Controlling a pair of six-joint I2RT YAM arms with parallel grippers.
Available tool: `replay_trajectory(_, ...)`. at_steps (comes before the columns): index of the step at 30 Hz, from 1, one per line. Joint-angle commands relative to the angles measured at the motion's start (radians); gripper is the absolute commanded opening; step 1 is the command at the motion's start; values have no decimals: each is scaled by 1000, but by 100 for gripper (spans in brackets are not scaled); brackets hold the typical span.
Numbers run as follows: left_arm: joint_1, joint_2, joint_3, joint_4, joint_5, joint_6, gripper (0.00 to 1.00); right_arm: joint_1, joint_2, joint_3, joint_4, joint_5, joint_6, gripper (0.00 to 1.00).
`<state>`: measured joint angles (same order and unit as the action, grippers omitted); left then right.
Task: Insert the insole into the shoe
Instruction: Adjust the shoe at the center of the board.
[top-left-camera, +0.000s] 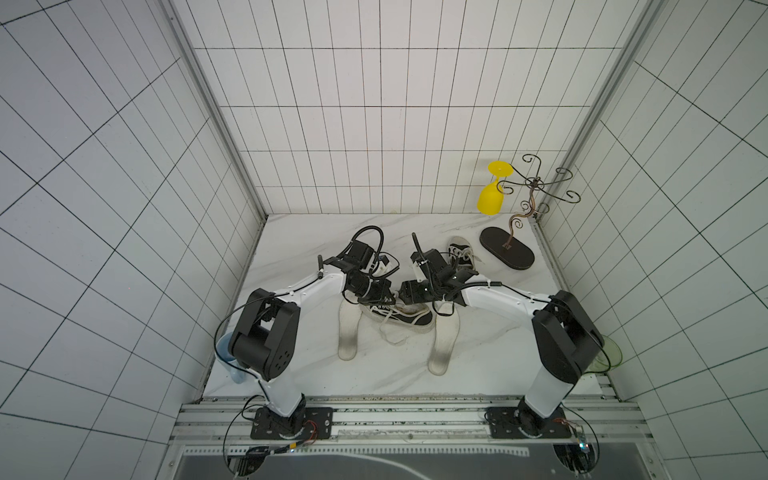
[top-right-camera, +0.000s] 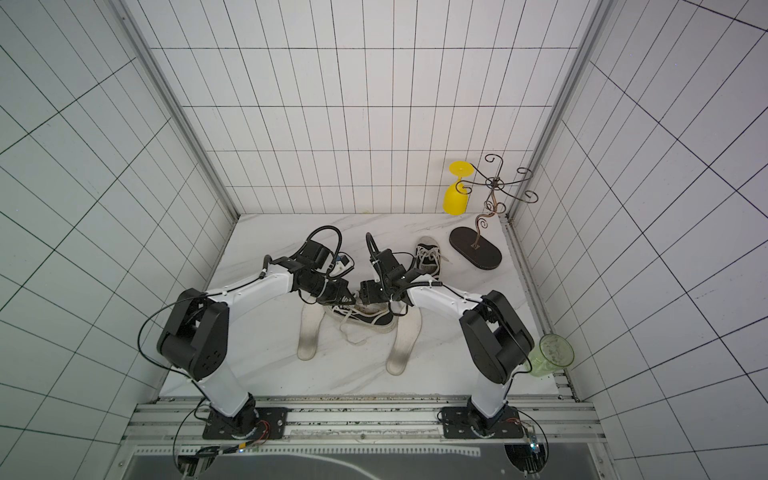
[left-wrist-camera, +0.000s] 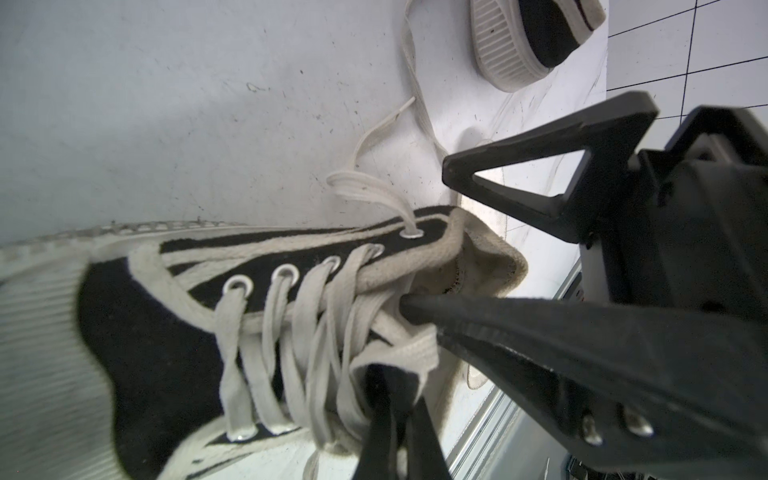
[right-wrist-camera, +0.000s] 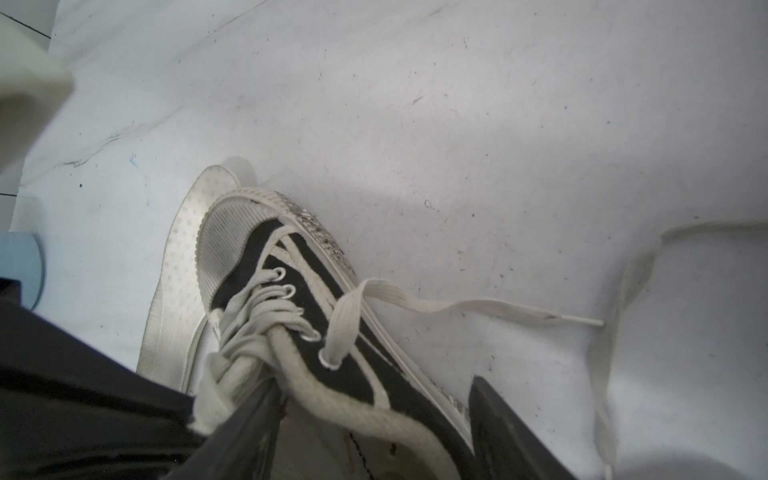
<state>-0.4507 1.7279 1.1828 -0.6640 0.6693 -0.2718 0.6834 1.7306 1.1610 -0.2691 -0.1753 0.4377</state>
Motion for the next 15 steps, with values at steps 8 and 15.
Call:
replay_trajectory(8, 4, 23, 62, 17, -10, -2, 0, 19, -91, -133, -13, 8, -56, 77)
replay_trajectory(15, -9, 15, 51, 26, -6, -9, 0, 30, -26, -97, 49, 8, -49, 78)
